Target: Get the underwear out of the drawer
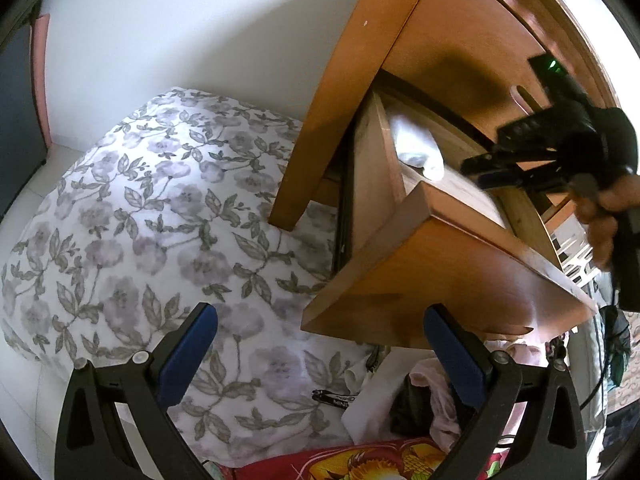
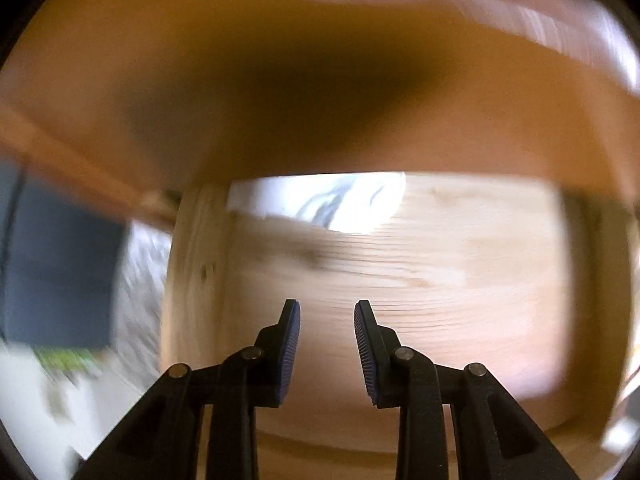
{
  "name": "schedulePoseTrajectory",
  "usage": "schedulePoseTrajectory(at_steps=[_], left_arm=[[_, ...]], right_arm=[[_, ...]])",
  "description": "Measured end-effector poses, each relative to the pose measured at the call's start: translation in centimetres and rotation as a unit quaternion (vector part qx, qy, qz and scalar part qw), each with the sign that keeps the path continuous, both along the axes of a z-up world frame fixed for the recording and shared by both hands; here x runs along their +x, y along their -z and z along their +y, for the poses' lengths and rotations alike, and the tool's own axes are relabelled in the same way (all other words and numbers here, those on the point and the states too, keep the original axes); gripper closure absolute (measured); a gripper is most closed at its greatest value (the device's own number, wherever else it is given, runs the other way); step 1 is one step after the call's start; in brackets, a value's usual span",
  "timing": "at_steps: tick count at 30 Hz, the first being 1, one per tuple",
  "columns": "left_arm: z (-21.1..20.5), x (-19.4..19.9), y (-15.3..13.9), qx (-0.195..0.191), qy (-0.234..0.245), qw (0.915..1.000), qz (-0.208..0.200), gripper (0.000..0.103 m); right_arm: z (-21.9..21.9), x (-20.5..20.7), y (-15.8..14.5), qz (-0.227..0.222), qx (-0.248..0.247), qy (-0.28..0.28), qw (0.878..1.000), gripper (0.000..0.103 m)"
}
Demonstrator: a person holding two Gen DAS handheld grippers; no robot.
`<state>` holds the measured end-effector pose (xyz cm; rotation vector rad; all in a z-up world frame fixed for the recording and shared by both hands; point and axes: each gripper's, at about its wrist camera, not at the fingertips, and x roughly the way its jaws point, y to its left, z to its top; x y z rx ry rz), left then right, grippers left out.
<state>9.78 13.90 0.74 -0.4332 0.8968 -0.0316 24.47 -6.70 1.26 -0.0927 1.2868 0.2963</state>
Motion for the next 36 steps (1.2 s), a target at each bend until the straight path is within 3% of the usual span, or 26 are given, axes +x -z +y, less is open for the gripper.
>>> schedulePoseTrajectory(at_steps=[4, 8, 11, 13, 14, 15, 17, 19, 21, 26, 28, 32, 34, 36], left_arm=[[-0.3, 0.1, 0.1, -0.001, 0.006, 1.0, 0.002, 0.0], [-0.3, 0.0, 0.1, 0.0, 0.007, 1.0, 0.002, 0.0], [-0.1, 0.0, 0.2, 0.002, 0.003, 1.0, 0.003, 0.0], [-0.2, 0.0, 0.3, 0.003, 0.003, 1.0, 0.006, 0.0], [-0.1, 0.0, 0.3, 0.004, 0.004, 1.0, 0.007, 0.0], [-0.2, 0.1, 0.4, 0.004, 0.005, 0.9999, 0.008, 0.0], [-0.2, 0.1, 0.5, 0.003, 0.007, 0.9999, 0.011, 0.0], [0.0, 0.2, 0.6, 0.002, 0.006, 0.9999, 0.013, 0.0], [0.2, 0.1, 0.7, 0.003, 0.003, 0.9999, 0.015, 0.0], [1.1, 0.0, 0.4, 0.005, -0.009, 0.9998, 0.014, 0.0], [1.2, -0.1, 0.3, 0.006, -0.011, 0.9998, 0.015, 0.0], [1.3, 0.0, 0.3, 0.008, -0.009, 0.9997, 0.019, 0.0], [1.4, 0.1, 0.2, 0.012, -0.01, 0.9997, 0.019, 0.0], [1.4, 0.2, 0.4, 0.016, -0.012, 0.9996, 0.021, 0.0]], right_arm=[[2.9, -1.8, -0.5, -0.064, -0.118, -0.116, 0.984, 0.072], [5.6, -3.1, 0.5, -0.136, -0.221, -0.214, 0.942, 0.072], [6.8, -3.6, 1.5, -0.18, -0.288, -0.27, 0.901, 0.072], [8.2, -4.4, 2.9, -0.207, -0.332, -0.316, 0.864, 0.072], [8.3, -5.2, 3.6, -0.22, -0.359, -0.339, 0.841, 0.071], [8.8, -5.8, 5.0, -0.237, -0.395, -0.369, 0.807, 0.068], [9.0, -6.5, 6.3, -0.254, -0.426, -0.401, 0.77, 0.062], [9.4, -6.5, 7.8, -0.259, -0.445, -0.417, 0.749, 0.054], [9.6, -6.3, 9.2, -0.265, -0.462, -0.425, 0.732, 0.053], [9.2, -6.4, 11.2, -0.27, -0.478, -0.449, 0.705, 0.053], [9.4, -6.7, 12.3, -0.276, -0.489, -0.461, 0.687, 0.053], [9.5, -6.4, 13.8, -0.273, -0.49, -0.467, 0.684, 0.055], [9.6, -6.0, 14.3, -0.284, -0.492, -0.47, 0.676, 0.055], [9.8, -5.6, 14.3, -0.29, -0.485, -0.471, 0.677, 0.055]])
